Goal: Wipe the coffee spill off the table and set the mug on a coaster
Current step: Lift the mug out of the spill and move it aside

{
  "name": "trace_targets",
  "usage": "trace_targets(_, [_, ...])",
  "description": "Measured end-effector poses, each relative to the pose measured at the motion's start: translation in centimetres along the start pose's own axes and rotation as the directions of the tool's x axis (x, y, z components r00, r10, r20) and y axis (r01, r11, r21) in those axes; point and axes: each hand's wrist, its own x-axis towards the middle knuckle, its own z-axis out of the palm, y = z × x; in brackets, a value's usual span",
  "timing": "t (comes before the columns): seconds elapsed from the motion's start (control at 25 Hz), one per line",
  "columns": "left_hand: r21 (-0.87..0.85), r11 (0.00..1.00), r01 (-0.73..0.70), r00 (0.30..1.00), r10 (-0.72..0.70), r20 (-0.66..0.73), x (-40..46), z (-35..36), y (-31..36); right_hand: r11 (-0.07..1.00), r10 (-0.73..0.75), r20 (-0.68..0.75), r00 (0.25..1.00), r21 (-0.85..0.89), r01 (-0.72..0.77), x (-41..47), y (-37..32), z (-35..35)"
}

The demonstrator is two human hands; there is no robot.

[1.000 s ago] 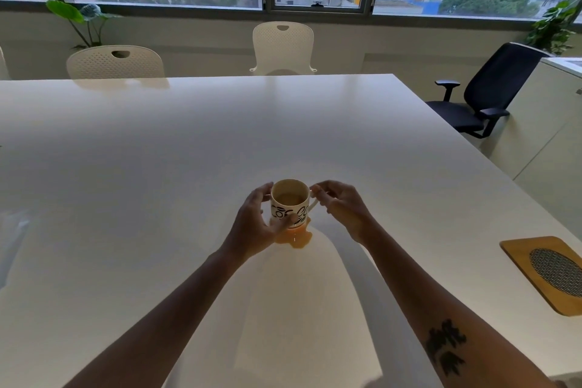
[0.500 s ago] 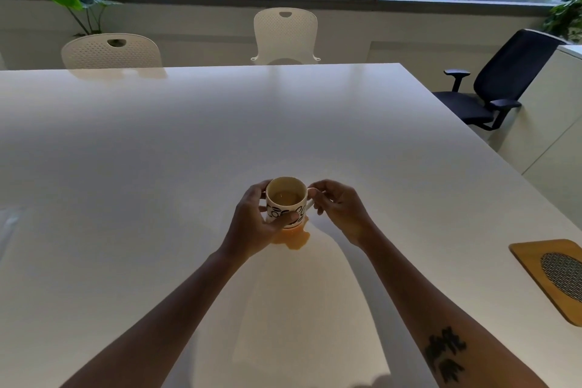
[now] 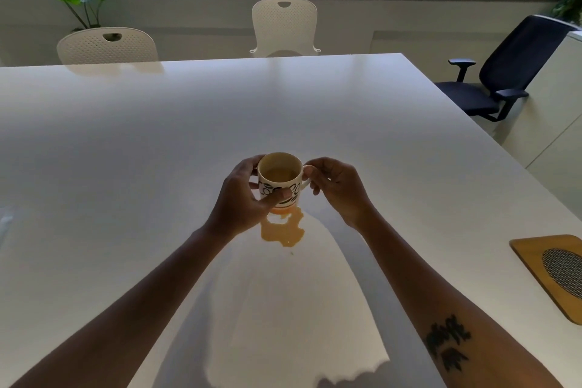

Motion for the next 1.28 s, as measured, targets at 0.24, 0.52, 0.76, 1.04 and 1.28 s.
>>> trace_targets(0.24, [0.009,0.998,-0.064,0.998,0.063,0.016,3.2,-0.5,3.0,0.999,-0.054,-0.050,0.997,-0.009,0.053,1.5,-2.2,-2.3])
trace_targets(0.52, [-0.011,0.994,-0.104,0.993,0.105,0.060,7.3,3.0,7.1,0.997,-0.071,-0.147,0.987,-0.050,0.064,2.1,-3.5,-8.6])
trace_targets(0.76, [-0.103,0.988,-0.114,0.984,0.127,0.123,9.4,9.2,10.4,0.993,-0.054,-0.230,0.972,-0.117,0.028,0.7,-2.6,-15.2])
trace_targets(1.04, [-0.174,0.981,-0.090,0.969,0.127,0.213,9.6,16.9,12.7,0.983,0.011,-0.322,0.947,-0.170,-0.069,-2.4,0.6,-21.5])
trace_targets(1.28, [-0.170,0.983,-0.068,0.952,0.115,0.285,8.6,21.1,12.6,0.975,0.075,-0.350,0.934,-0.169,-0.142,-4.7,3.8,-23.7])
